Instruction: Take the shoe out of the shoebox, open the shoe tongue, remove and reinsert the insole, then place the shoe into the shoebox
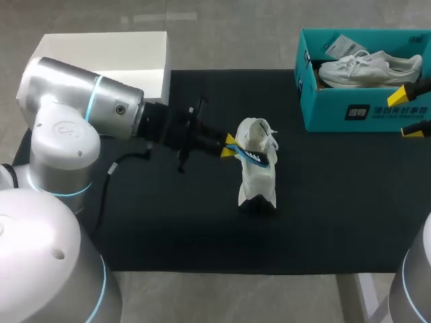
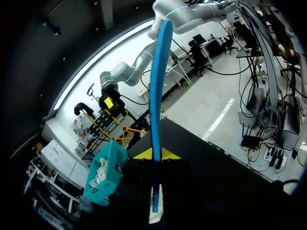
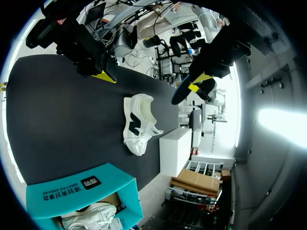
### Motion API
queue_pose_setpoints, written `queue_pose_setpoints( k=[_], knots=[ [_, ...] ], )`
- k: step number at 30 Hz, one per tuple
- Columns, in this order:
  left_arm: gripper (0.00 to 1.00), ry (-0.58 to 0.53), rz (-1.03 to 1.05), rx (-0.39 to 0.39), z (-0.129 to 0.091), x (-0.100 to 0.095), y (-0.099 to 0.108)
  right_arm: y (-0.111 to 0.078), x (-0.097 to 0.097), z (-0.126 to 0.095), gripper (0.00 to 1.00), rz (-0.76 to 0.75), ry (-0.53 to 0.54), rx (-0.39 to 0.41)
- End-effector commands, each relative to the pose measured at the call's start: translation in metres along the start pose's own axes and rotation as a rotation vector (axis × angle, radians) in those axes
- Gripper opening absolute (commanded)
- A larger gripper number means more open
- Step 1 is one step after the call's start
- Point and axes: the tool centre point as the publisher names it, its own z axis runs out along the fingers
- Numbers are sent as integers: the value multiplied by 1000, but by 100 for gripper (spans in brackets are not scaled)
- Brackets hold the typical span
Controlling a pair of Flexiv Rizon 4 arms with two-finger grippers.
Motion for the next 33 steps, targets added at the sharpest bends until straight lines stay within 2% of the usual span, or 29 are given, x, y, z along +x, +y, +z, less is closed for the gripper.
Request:
queue_pose_setpoints(
  k=[1,9,13,26,33],
  knots=[
    [0,117,30,19,18,-2,4,-1,0,0,100,1,-3,0],
    [0,131,148,86,42,2,7,-1,0,0,100,1,-3,0],
    [0,124,71,152,52,-3,10,-1,0,0,100,1,-3,0],
    [0,124,71,152,52,-3,10,-1,0,0,100,1,-3,0],
    [0,19,160,208,58,0,30,-1,0,0,100,1,-3,0]
  ],
)
